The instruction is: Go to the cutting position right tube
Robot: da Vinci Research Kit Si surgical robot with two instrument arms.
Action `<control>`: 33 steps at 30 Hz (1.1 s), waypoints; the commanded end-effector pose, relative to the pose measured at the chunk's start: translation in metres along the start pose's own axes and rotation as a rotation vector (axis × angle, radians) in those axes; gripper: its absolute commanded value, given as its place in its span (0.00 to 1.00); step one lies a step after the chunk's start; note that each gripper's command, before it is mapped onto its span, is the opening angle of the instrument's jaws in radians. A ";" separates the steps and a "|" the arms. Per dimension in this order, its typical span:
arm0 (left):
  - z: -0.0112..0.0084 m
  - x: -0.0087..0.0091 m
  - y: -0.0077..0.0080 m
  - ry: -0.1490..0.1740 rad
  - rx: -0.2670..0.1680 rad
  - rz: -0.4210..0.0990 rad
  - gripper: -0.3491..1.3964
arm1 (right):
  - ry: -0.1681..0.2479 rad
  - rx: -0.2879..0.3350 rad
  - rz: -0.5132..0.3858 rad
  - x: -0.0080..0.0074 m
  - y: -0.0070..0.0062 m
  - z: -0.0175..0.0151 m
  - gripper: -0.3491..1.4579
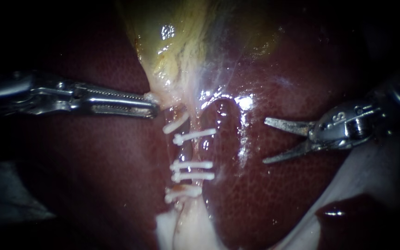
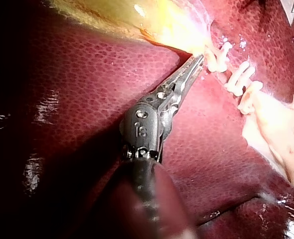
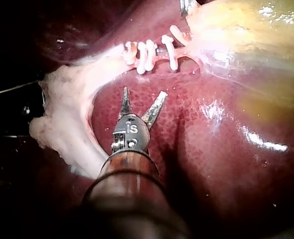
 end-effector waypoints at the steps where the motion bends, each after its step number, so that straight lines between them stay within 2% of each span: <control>1: -0.0004 0.0003 0.0001 0.000 -0.002 -0.001 0.00 | 0.002 0.004 0.002 0.0000 0.0000 0.0000 0.99; 5: -0.0026 0.0021 0.0008 -0.004 -0.007 -0.011 0.00 | 0.004 0.010 0.002 0.0001 -0.0001 0.0001 0.99; 7: -0.0041 0.0033 0.0014 0.012 -0.004 -0.024 0.00 | 0.009 0.023 0.002 0.0001 -0.0002 0.0002 0.99; 11: -0.0059 0.0046 0.0026 0.028 -0.002 -0.015 0.00 | 0.024 0.058 0.001 0.0003 -0.0004 0.0010 0.99; 16: -0.0058 0.0047 0.0035 0.029 0.002 -0.010 0.00 | 0.056 0.130 0.059 0.0007 -0.0011 0.0033 0.99; 18: -0.0058 0.0047 0.0036 0.029 0.002 -0.010 0.00 | 0.081 0.160 0.094 0.0007 -0.0013 0.0044 0.99; 20: -0.0058 0.0047 0.0036 0.029 0.002 -0.010 0.00 | 0.131 0.182 0.137 0.0007 -0.0013 0.0057 0.99; 22: -0.0058 0.0047 0.0037 0.029 0.002 -0.010 0.00 | 0.146 0.210 0.180 0.0005 -0.0011 0.0071 0.99; 33: -0.0058 0.0048 0.0041 0.029 0.003 -0.010 0.00 | 0.178 0.322 0.318 -0.0022 0.0001 0.0135 0.99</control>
